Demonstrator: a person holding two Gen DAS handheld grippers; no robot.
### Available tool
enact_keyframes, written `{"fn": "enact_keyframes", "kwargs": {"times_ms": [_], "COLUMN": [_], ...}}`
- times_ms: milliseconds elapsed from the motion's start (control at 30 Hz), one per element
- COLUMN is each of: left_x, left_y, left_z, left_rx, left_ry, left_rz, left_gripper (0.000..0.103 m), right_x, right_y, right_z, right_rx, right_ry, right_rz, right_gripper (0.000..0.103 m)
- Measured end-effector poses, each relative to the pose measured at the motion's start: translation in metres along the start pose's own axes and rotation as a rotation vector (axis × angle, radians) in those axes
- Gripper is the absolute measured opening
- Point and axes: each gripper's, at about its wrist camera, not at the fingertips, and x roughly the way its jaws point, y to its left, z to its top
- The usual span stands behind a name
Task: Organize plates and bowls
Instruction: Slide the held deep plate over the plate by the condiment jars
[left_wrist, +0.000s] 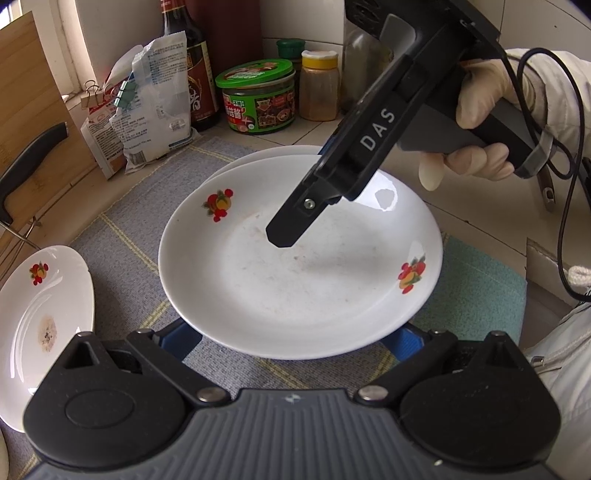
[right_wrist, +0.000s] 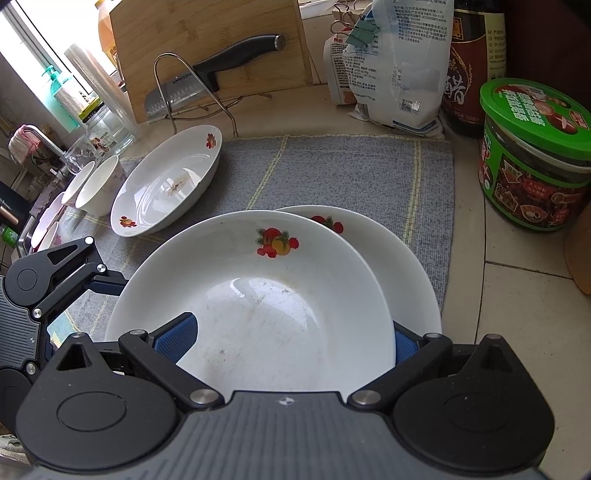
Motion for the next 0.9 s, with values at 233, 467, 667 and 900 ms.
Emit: {"fn": "enact_keyframes", "kwargs": {"times_ms": [233,467,667,900], "left_x": [0.0004,0.0013,0.003,0.0059], "left_y": [0.0007,0.0009,0.0006,0.0023], "left_z": [0.001,0.0014,0.0032,0.0041], "left_rx": [0.0,0.007,0.012,0.025], "left_ry": [0.002,0.005,0.015,0.028], "left_rz": [-0.003,-0.006,-0.009,-0.014], "left_gripper": [0.101,0.101,0.101,0.101], "right_x": [0.0001,0.0005,0.0005,-0.0015], "right_y": [0.0,-0.0003,0.0003,-0.0004], "right_z": [0.0002,0.0,-0.0002,-0.001], "right_rx": [0.0,-0.005,-0.005,-0.002], "right_ry": [0.001,0.002,0.003,0.003], "right_rz": [0.0,-0.004,-0.008,-0.013], "right_gripper": [0.103,0.103,0.103,0.103]}}
